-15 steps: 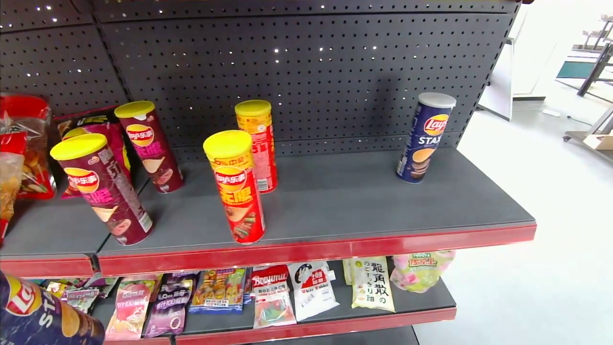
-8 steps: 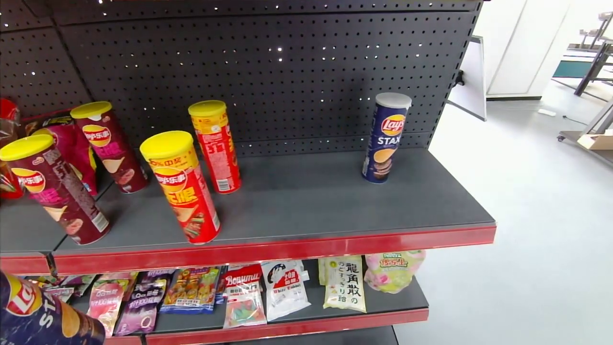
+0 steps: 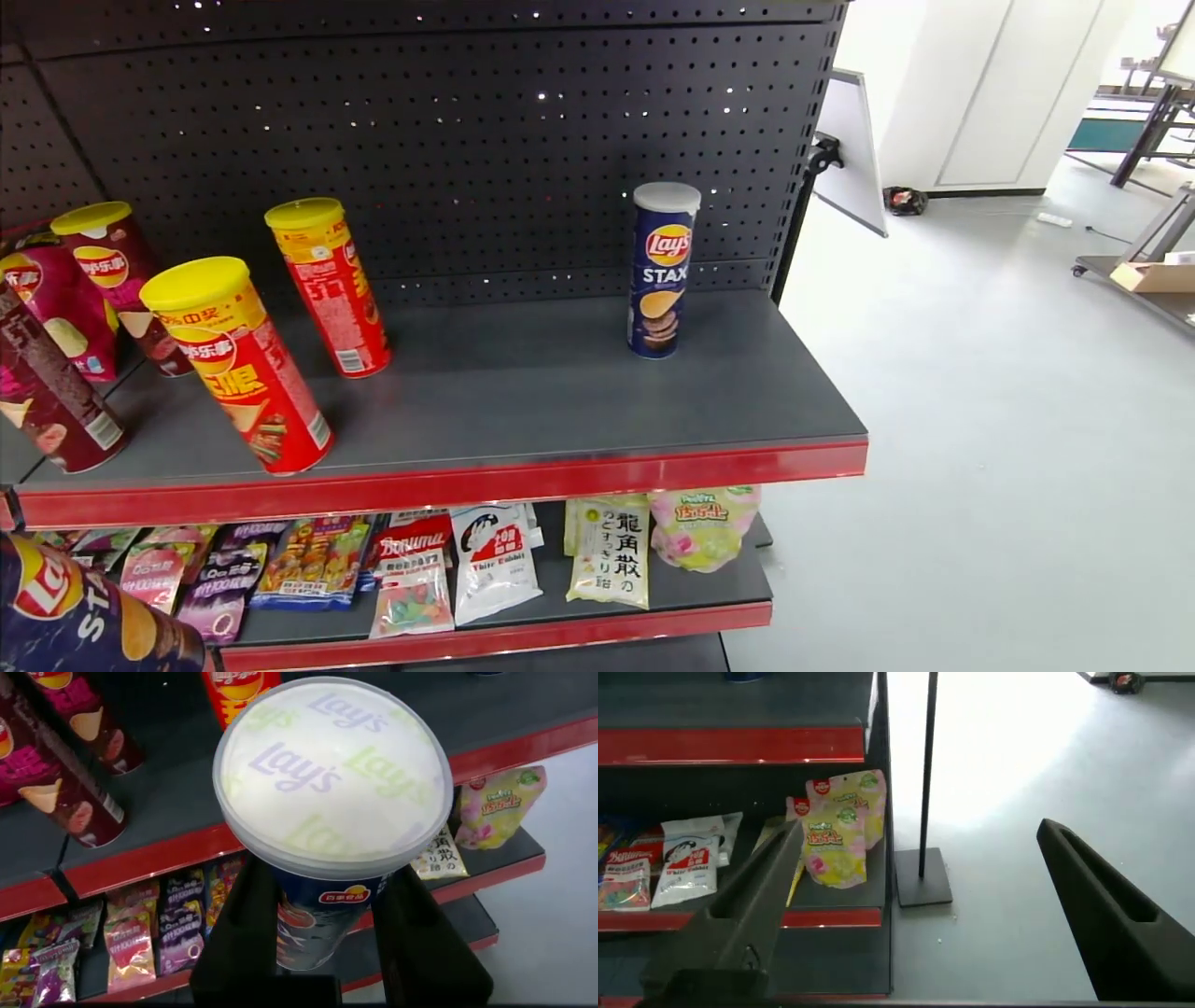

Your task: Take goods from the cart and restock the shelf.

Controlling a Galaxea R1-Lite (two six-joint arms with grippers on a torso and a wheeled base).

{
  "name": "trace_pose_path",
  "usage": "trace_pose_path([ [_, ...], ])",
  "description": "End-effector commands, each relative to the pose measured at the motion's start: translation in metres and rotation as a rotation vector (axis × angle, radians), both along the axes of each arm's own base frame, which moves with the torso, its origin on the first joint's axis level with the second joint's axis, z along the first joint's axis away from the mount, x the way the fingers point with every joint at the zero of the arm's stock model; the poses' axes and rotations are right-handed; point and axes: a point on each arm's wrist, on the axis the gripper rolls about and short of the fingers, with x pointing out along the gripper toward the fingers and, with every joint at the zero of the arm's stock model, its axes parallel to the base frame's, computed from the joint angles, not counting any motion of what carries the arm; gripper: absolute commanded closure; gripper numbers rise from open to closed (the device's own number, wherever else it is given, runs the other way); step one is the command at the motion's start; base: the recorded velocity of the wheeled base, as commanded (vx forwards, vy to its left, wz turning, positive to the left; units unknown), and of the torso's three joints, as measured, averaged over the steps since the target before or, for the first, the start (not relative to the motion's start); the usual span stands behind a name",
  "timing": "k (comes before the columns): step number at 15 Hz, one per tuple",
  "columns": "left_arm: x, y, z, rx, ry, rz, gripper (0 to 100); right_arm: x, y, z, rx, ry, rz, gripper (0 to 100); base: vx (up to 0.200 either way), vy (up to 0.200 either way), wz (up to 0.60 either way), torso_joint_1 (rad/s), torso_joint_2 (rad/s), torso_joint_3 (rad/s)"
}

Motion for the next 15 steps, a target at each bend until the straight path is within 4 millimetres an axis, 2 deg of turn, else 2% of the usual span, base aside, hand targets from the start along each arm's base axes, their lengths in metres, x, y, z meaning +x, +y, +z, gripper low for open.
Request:
trace_pose_path([
  [1,-0.001,0.000,0.000,0.000,-0.002,0.000,100,0.000,0.000,0.000,0.011,0.003,0.000,0,0.000,0.000,0.00,0.000,0.00,0.000],
  [4,-0.005,0.000,-0.002,-0.002,-0.022,-0.004,100,0.000,0.000,0.000,0.010,0.003,0.002,0,0.000,0.000,0.00,0.000,0.00,0.000],
  [8,-0.020,0.000,-0.024,-0.026,-0.059,-0.099,100,0.000,0.000,0.000,-0.024,0.007,0.017,0,0.000,0.000,0.00,0.000,0.00,0.000],
  [12,-0.012,0.000,-0.024,0.030,-0.020,-0.122,100,0.000,0.000,0.000,-0.018,-0.002,0.014,0,0.000,0.000,0.00,0.000,0.00,0.000],
  [15,-0.013,0.000,-0.024,0.052,-0.031,-0.125,100,0.000,0.000,0.000,-0.016,-0.002,0.013,0,0.000,0.000,0.00,0.000,0.00,0.000],
])
